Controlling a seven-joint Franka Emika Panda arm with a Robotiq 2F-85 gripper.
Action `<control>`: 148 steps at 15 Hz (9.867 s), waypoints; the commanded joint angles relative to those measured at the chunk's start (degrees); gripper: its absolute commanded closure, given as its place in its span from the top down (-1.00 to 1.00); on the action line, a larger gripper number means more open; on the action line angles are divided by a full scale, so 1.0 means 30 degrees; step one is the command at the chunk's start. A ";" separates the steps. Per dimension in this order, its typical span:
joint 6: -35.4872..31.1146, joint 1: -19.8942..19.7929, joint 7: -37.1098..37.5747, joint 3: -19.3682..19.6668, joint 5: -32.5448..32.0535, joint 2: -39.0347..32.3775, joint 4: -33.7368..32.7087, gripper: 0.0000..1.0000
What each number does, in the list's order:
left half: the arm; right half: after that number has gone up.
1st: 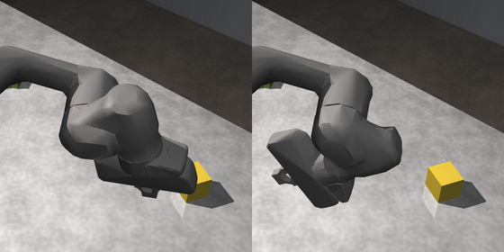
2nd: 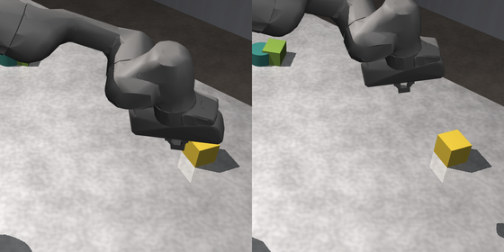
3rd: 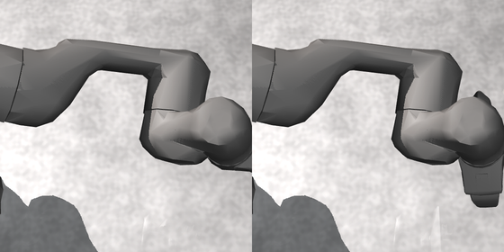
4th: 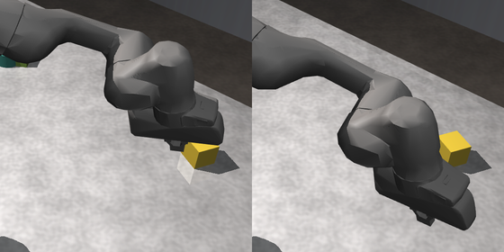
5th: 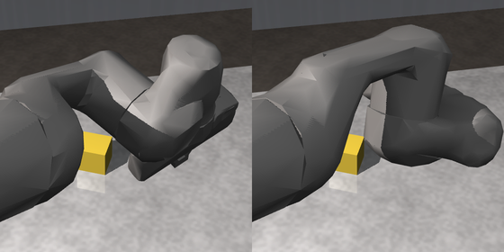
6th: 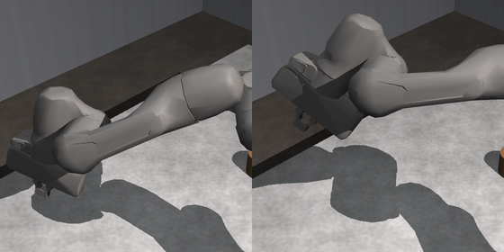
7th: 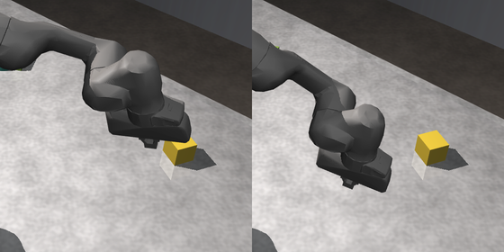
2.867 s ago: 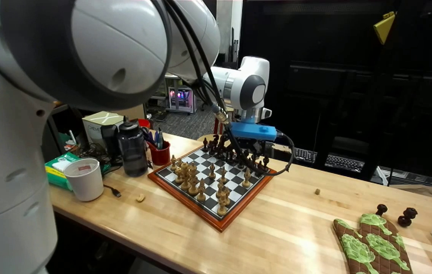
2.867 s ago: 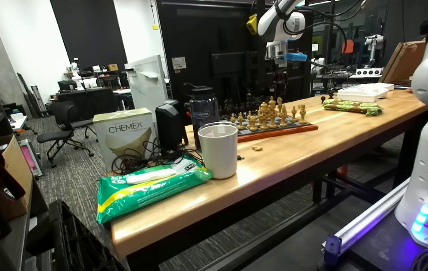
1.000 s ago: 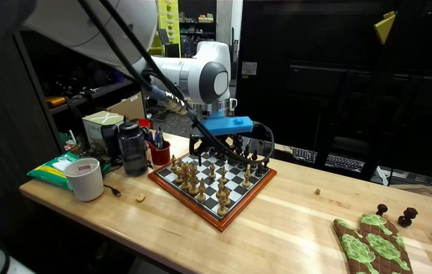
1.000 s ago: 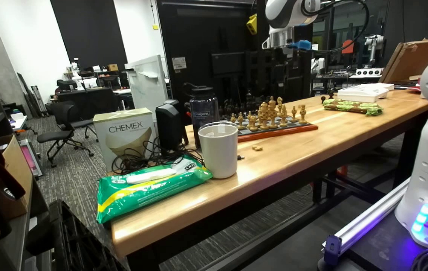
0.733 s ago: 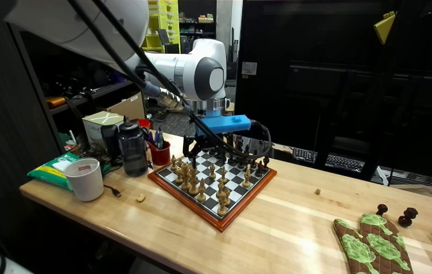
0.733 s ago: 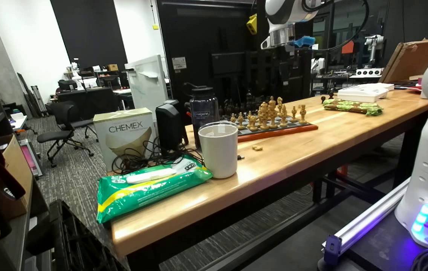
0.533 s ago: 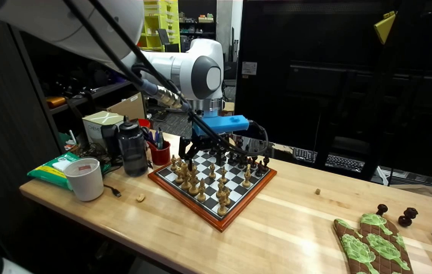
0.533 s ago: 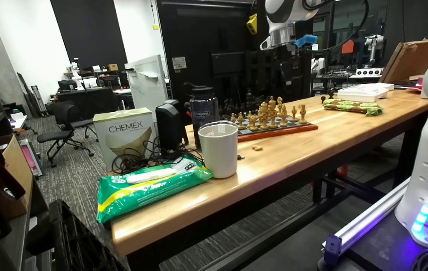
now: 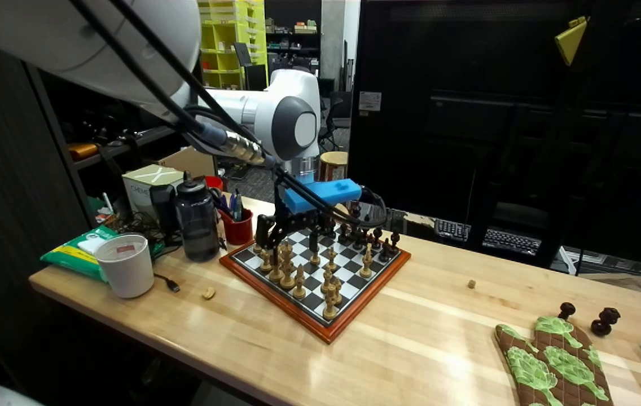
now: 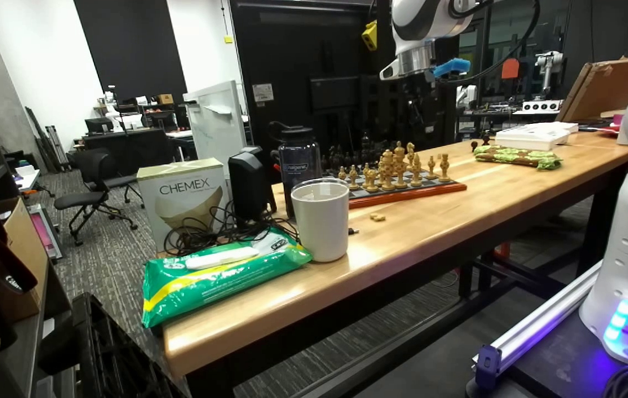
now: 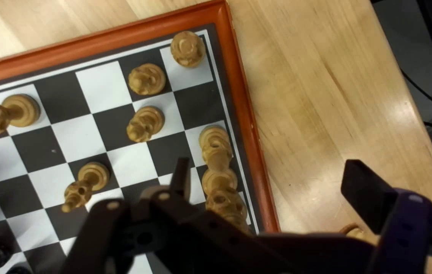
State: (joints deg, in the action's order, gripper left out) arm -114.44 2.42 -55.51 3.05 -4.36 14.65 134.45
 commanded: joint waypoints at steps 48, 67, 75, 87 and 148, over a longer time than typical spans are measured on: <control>-0.3792 0.1332 -0.4216 -0.0213 0.0204 0.0054 0.0541 1.00; -0.3304 0.0949 -0.4316 -0.0327 0.0431 -0.1727 -0.0961 0.56; -0.3253 0.0801 -0.4371 -0.0290 0.0756 -0.1885 -0.0910 0.60; -0.2784 0.0621 -0.4305 -0.0301 0.0782 -0.2101 -0.1025 0.20; -0.0753 -0.0264 0.7225 -0.0127 0.0560 -0.2233 -0.5198 -0.85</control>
State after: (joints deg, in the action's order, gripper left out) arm -116.94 2.17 -35.26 2.66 -2.02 9.77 121.26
